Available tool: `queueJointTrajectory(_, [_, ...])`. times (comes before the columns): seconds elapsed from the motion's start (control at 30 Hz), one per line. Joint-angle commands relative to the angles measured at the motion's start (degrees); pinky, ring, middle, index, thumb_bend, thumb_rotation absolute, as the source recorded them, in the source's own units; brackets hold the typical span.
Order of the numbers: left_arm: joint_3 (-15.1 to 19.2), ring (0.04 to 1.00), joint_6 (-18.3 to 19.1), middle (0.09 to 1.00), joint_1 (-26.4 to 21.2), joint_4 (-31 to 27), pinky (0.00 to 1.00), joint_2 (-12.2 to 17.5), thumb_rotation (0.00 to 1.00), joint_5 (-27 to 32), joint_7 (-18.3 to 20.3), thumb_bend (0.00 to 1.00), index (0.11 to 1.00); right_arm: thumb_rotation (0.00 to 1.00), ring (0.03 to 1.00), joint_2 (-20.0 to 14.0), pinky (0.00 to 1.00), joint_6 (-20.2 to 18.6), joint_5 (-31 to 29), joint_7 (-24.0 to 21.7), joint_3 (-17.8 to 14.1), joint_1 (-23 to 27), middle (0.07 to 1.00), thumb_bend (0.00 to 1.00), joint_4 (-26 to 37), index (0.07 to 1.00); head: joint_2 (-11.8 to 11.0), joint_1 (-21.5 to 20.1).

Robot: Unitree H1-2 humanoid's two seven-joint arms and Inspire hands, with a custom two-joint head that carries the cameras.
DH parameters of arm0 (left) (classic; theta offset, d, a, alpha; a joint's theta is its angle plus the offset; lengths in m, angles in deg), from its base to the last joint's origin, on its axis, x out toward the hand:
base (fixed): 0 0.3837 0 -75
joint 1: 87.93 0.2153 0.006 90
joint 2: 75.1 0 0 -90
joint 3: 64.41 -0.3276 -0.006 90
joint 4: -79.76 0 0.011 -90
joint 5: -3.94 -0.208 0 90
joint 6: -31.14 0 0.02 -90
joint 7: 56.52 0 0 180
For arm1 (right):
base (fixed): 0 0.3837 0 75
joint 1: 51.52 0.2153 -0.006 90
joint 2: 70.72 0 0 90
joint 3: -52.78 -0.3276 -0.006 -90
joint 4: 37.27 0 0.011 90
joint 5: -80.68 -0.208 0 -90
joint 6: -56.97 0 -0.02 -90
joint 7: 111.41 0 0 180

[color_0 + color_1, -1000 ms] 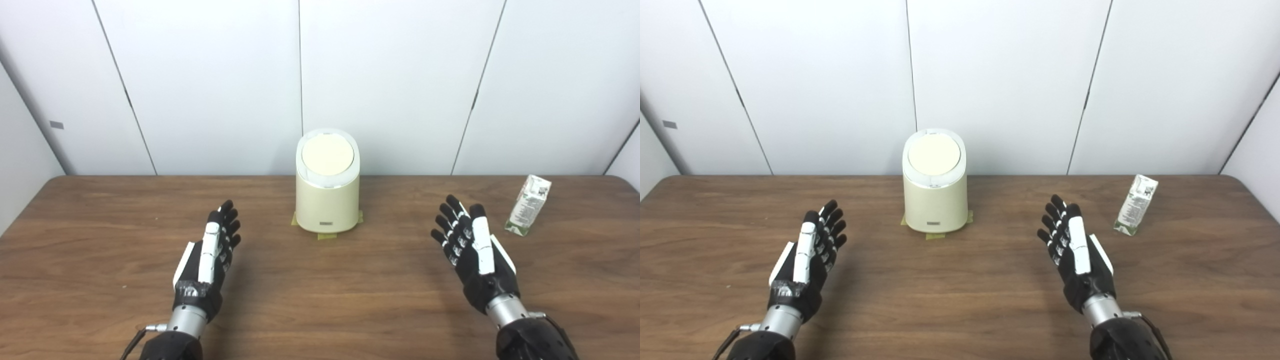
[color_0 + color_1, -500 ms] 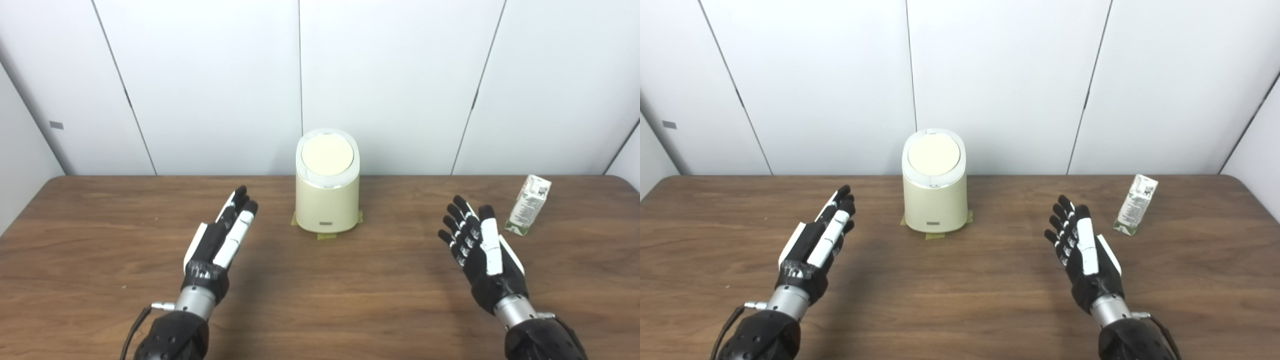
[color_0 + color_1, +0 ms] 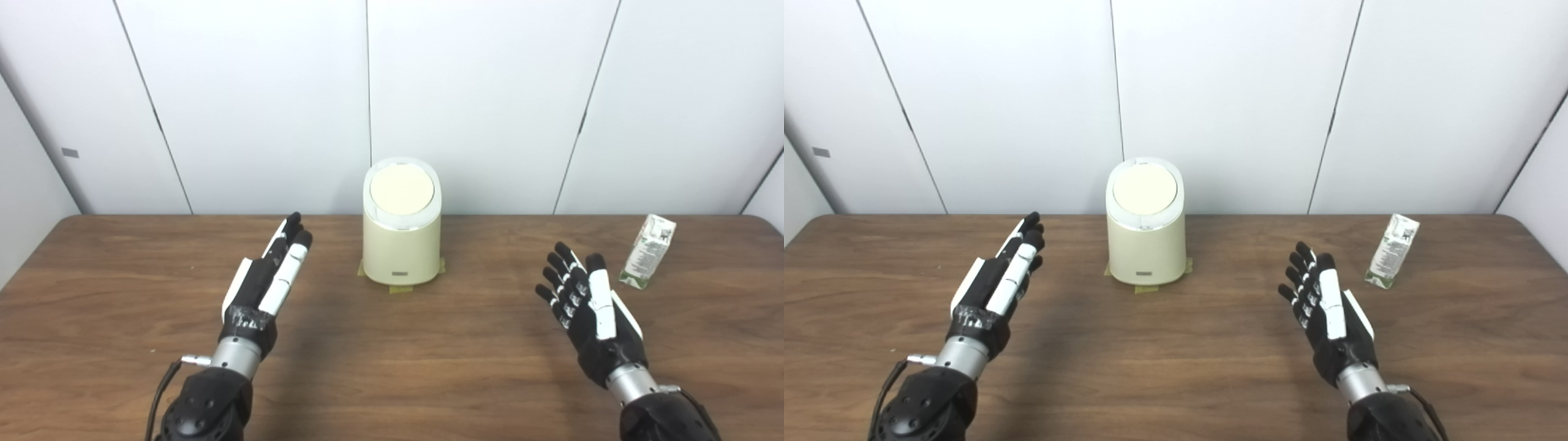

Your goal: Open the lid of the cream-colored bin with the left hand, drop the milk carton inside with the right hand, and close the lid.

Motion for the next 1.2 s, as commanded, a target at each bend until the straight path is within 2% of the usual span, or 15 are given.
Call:
queueJointTrajectory(0.0, [-0.1,0.991,-0.3,1.000,-7.3,0.3,0.98,0.8,0.72,-3.3,-0.1,0.65,1.000,1.00,0.995,-0.6,0.94,2.7,-0.3,-1.0,-0.1,1.5,1.000,0.70,0.6,1.000,0.0,0.0])
queueJointTrajectory(0.13, [-0.5,0.986,-0.3,1.000,-14.9,4.6,0.91,2.0,0.55,-7.1,1.3,0.69,1.000,1.00,0.986,-0.4,0.95,2.6,-0.3,-1.1,0.2,1.4,0.999,0.69,0.6,1.000,-0.2,0.0])
queueJointTrajectory(0.23, [0.0,0.981,-0.3,0.998,-20.9,9.1,0.94,1.8,0.47,-10.5,2.5,0.76,1.000,1.00,0.985,-0.4,0.94,2.4,-0.3,-1.3,0.6,1.2,1.000,0.68,1.2,1.000,0.0,0.0])
queueJointTrajectory(0.33, [0.3,0.982,-0.3,1.000,-26.6,14.0,0.92,1.8,0.34,-14.1,4.4,0.81,1.000,1.00,0.980,-0.3,0.93,2.2,-0.5,-1.3,0.7,1.1,1.000,0.68,1.7,1.000,0.1,0.2])
queueJointTrajectory(0.53, [-3.7,0.903,-0.3,0.989,-35.9,24.3,0.75,3.7,0.16,-22.4,8.2,0.85,1.000,1.00,0.973,0.1,0.93,1.2,-0.3,-0.8,1.1,0.8,0.990,0.68,2.5,0.993,0.2,0.2])
queueJointTrajectory(0.7, [-8.6,0.912,-0.3,0.986,-42.1,31.6,0.75,4.4,0.02,-28.4,10.5,0.87,1.000,1.00,0.967,0.3,0.92,0.8,-0.2,-0.4,1.1,0.8,0.981,0.68,2.6,0.985,0.1,0.5])
queueJointTrajectory(0.87, [-16.7,0.909,-1.1,0.971,-47.1,39.2,0.74,5.3,0.00,-35.1,9.5,0.90,0.973,1.00,0.970,0.5,0.93,0.6,-0.1,-0.4,1.4,0.7,0.981,0.68,3.2,0.985,0.2,1.0])
queueJointTrajectory(0.93, [-18.5,0.912,-2.1,0.968,-47.9,41.1,0.75,5.4,0.00,-36.2,8.7,0.90,0.961,1.00,0.970,0.4,0.93,0.7,-0.1,-0.4,1.4,0.6,0.983,0.68,3.3,0.987,0.2,1.1])
queueJointTrajectory(1.1, [-21.7,0.932,-5.8,0.951,-49.5,47.0,0.85,5.2,0.00,-38.0,6.8,0.89,0.933,1.00,0.956,0.1,0.93,1.7,-0.6,-0.6,0.6,0.9,0.975,0.69,2.3,0.984,0.2,1.2])
queueJointTrajectory(1.17, [-22.5,0.929,-7.5,0.952,-49.9,49.1,0.83,5.1,0.00,-38.4,6.0,0.90,0.927,1.00,0.951,0.2,0.92,1.9,-0.6,-0.6,0.4,1.0,0.971,0.70,1.9,0.981,0.2,1.3])
